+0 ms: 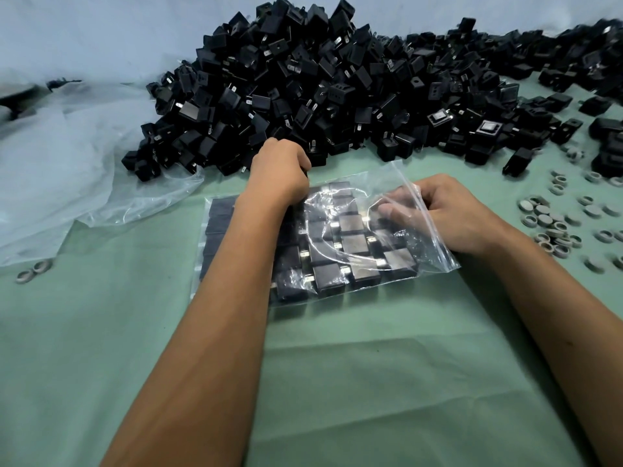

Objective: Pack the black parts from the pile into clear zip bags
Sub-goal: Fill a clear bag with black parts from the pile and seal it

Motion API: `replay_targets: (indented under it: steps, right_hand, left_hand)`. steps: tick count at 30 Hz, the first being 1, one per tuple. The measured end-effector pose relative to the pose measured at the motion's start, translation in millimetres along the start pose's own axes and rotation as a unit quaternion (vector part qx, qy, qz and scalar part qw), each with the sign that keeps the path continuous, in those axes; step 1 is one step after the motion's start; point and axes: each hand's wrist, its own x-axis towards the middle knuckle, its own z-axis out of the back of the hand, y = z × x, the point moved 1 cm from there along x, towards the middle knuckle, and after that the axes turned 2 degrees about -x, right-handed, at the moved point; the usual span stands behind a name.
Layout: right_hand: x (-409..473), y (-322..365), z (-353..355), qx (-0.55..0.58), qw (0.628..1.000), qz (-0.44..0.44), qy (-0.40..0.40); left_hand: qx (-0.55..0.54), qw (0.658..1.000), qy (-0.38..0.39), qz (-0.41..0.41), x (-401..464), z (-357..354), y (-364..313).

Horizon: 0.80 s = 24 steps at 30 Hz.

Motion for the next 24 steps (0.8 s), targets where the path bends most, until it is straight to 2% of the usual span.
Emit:
replay_targets:
  steps: [2,5,7,9,12,17,21,24]
  right_hand:
    - [2,-6,1,0.028,0.999,-0.018,-0.031]
    - [7,-15,4,0.051,0.986,-0.057,-0.149]
    - [9,-18,8,0.055,0.97,-0.069,-0.225]
    - [8,-16,11,0.055,0.962,-0.046,-0.264]
    - [6,-8,13,0.106,0.963,0.001,-0.249]
    - [5,-2,6,0.182,0.968,0.01,-0.174]
    - [6,-4,13,0.233,0.955,-0.008,-0.182]
    - [6,-8,22,0.261,0.936,-0.077,-0.222]
  left_hand:
    - [-0.005,1.0,0.001,-0.001,-1,0,-1]
    - [-0.041,0.998,-0.037,-0.008,-1,3,-4]
    - [-0.113,0.991,-0.07,-0.023,-1,6,-10]
    - [-0.213,0.974,-0.066,-0.043,-5,7,-20]
    - [-0.291,0.95,-0.036,-0.112,-17,1,-43]
    - [-0.221,0.936,-0.06,-0.268,-33,-19,-82]
    - [-0.201,0.933,-0.066,-0.293,-38,-31,-93]
    - [-0.156,0.946,-0.019,-0.285,-36,-32,-91]
